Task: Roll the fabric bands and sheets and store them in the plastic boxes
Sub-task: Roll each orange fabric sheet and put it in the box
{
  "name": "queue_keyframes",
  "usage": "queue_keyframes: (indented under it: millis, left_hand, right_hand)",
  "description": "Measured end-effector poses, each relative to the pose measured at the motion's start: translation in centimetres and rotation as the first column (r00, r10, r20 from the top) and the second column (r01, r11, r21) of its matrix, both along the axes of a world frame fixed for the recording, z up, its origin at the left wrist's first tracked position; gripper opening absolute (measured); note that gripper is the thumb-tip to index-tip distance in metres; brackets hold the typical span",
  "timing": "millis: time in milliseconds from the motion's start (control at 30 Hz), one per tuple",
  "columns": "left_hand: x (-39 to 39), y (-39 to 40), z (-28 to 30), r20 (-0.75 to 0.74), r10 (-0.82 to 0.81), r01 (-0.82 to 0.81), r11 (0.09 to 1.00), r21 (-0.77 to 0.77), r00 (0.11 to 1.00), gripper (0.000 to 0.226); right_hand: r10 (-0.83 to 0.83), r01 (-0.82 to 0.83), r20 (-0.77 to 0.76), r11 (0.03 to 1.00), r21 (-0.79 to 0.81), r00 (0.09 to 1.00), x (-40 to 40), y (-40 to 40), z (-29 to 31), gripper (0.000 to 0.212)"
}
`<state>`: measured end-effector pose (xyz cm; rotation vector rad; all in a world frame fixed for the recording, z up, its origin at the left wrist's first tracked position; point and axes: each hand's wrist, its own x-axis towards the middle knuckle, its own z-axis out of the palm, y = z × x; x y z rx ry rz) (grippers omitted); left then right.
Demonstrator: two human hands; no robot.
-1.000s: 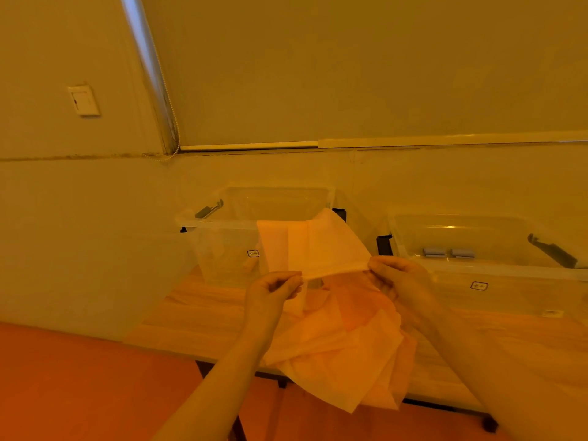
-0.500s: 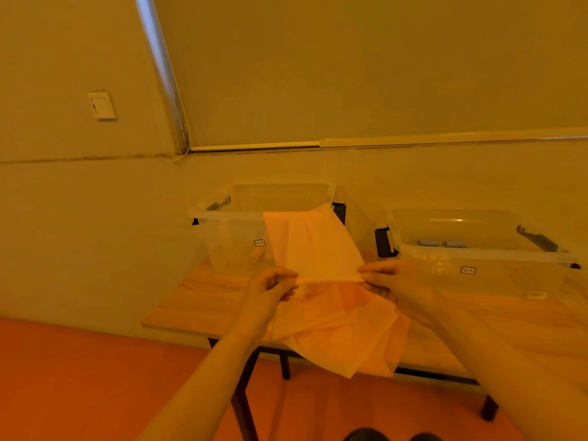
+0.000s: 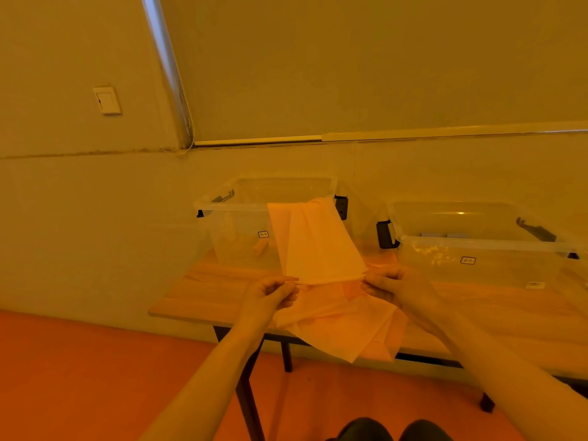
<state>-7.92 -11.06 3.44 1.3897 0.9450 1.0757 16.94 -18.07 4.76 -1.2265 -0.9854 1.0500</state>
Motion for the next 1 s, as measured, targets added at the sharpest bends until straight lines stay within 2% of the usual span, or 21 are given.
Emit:
queue_keyframes:
  millis: [200,333,533,633,700,1000]
  left_hand:
    - [0.6,0.5,-0.2,0.055,0.003,-0.002,1.000,-0.023,0.998,0.015]
    - [0.9,1.0,0.0,0.061,0.033,-0.033,0.999,-0.007,0.998,0.014]
    - [0.9,1.6,-0.1,0.052,0.072,-0.071,0.997,-0.011,0.996,0.012]
    - [0.9,1.7,-0.2,0.040,0.095,-0.096,0.995,0.013,0.995,0.007]
    - [0.8,1.7,-0.4,0.019,0.087,-0.088,0.996,0.035,0.996,0.006]
    - [0.8,1.0,-0.7,-0.008,0.063,-0.063,0.996,0.058,0.998,0.007]
  right_hand:
    - [-0.114,0.116,-0.099,0.993,0.018,0.989,-0.3,1.0,-0.7,0.013]
    - [-0.138,0.142,-0.141,0.990,0.017,0.980,-0.3,1.7,-0.6,0.021]
    - [-0.093,0.093,-0.069,0.996,-0.003,0.993,-0.1,1.7,-0.9,0.015]
    - [-0.056,0.059,0.078,0.998,-0.033,0.995,0.1,1.5,-1.1,0.020]
    - [-0.059,0.062,0.099,0.998,-0.031,0.993,0.1,1.5,-1.3,0.017]
    - [-0.109,0.108,-0.064,0.994,-0.028,0.992,-0.2,1.7,-1.7,0.014]
